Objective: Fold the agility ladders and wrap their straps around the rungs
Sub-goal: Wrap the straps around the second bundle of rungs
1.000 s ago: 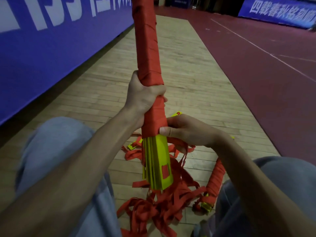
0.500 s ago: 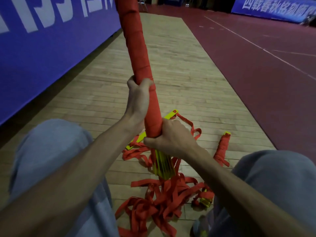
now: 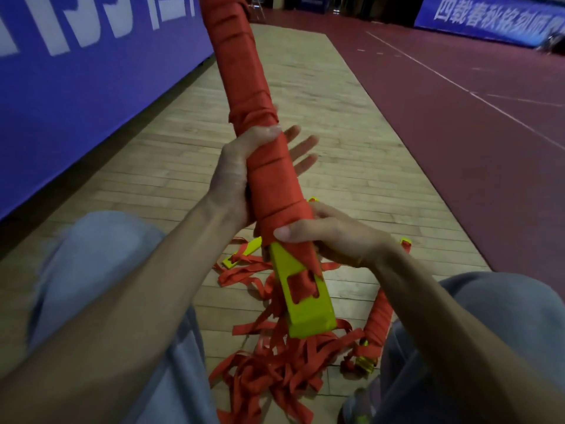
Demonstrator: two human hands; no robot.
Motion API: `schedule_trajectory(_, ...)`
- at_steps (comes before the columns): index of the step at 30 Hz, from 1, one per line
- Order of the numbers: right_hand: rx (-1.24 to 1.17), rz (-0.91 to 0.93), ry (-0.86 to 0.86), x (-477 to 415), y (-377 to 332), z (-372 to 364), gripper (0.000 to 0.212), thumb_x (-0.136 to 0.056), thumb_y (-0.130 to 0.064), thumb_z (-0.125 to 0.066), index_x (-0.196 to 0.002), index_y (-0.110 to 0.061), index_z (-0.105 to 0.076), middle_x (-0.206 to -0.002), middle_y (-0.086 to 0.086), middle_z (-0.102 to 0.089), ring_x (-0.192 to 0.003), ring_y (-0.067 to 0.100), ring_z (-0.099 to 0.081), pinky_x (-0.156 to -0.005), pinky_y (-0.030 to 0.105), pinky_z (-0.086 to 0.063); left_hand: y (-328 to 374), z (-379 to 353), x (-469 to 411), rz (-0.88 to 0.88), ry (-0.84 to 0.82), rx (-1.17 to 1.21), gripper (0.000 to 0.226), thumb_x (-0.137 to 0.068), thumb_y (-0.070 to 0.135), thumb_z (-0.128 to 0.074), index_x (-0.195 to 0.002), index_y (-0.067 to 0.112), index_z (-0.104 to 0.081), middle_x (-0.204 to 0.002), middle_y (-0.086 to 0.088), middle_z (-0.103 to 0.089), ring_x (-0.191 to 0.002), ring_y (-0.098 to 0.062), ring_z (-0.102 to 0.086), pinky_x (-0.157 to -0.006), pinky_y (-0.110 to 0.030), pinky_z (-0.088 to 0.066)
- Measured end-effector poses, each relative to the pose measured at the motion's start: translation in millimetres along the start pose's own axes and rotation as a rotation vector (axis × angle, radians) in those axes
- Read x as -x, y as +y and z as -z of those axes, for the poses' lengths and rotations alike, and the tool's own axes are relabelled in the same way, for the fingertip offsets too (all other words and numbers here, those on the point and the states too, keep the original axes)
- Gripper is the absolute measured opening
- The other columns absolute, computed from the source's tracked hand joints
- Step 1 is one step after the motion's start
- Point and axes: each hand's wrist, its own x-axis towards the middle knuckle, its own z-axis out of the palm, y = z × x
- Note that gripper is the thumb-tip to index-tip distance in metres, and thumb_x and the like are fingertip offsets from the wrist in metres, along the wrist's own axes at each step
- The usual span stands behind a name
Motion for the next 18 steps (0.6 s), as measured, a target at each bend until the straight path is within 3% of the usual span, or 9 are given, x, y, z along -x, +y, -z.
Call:
schedule_trajectory(2,0.081,0.002,-0.008,1.9,-7.1,3.7,0.065,-0.067,-0.046,-0.077,-0.108,0.002,-0.064,-0.097,0.024,-0.072,-0.089,0.050,-0.066,-0.082,0.063,-0.050,2.3,2.5,-0.6,0.004,-0.012,-0.016,0.014,-0.090,0.007,-0.049,-0.096,0.012,-0.060,-0.097,-0.011,-0.069,-0.083,-0.026,-0.071,-0.075,-0.035,-0.059)
schedule_trajectory(4,0.165,0.005,-0.025,3.2,-12.5,9.0,0.046,-0.074,-0.047,-0.076,-0.093,-0.006,-0.068,-0.077,0.010,-0.074,-0.066,0.029,-0.071,-0.061,0.039,-0.058,6.5,5.2,-4.1,0.031,0.019,-0.110,0.007,-0.086,0.010,-0.056,-0.087,0.010,-0.063,-0.081,-0.008,-0.065,-0.064,-0.019,-0.063,-0.063,-0.031,-0.056)
schedule_trajectory(8,0.283,-0.021,-0.100,3.1,-7.9,15.7,0.024,-0.089,-0.038,-0.069,-0.081,-0.015,-0.069,-0.061,-0.002,-0.068,-0.047,0.011,-0.062,-0.047,0.019,-0.048,2.9,9.1,-8.1,-0.042,0.224,-0.503,0.034,-0.070,0.005,-0.070,-0.100,0.008,-0.055,-0.069,-0.012,-0.056,-0.050,-0.023,-0.057,-0.051,-0.031,-0.051)
schedule_trajectory(11,0.327,-0.030,-0.076,-0.6,-1.0,17.3,0.011,-0.088,-0.031,-0.069,-0.084,-0.022,-0.069,-0.062,-0.002,-0.068,-0.048,0.012,-0.061,-0.046,0.018,-0.045,-4.5,11.2,-11.8,-0.219,0.368,-0.721,0.036,-0.070,0.000,-0.072,-0.098,0.016,-0.056,-0.074,-0.004,-0.059,-0.056,-0.022,-0.058,-0.056,-0.043,-0.056)
schedule_trajectory(13,0.376,-0.029,-0.032,-5.7,4.0,14.3,0.022,-0.086,-0.039,-0.070,-0.090,-0.017,-0.069,-0.069,0.002,-0.069,-0.055,0.015,-0.064,-0.051,0.022,-0.049,-9.3,16.4,-15.2,-0.293,0.450,-0.896,0.041,-0.065,0.011,-0.073,-0.100,0.021,-0.055,-0.077,0.003,-0.062,-0.061,-0.019,-0.061,-0.061,-0.042,-0.058)
schedule_trajectory(15,0.483,-0.044,0.031,-13.0,9.0,5.4,0.053,-0.075,-0.062,-0.067,-0.094,-0.012,-0.068,-0.078,0.009,-0.069,-0.064,0.015,-0.065,-0.061,0.031,-0.054,-13.3,19.9,-16.9,-0.327,0.494,-1.005,0.047,-0.068,0.014,-0.073,-0.110,0.021,-0.052,-0.078,0.006,-0.060,-0.063,-0.015,-0.061,-0.063,-0.037,-0.056)
schedule_trajectory(18,0.607,-0.109,0.216,-22.7,24.2,-17.6,0.080,-0.058,-0.089,-0.059,-0.099,-0.021,-0.063,-0.085,-0.002,-0.069,-0.079,0.011,-0.066,-0.076,0.035,-0.056,-20.4,18.9,-18.1,-0.333,0.471,-1.009,0.055,-0.078,0.011,-0.071,-0.124,0.016,-0.042,-0.080,0.008,-0.055,-0.056,-0.005,-0.055,-0.058,-0.025,-0.048)
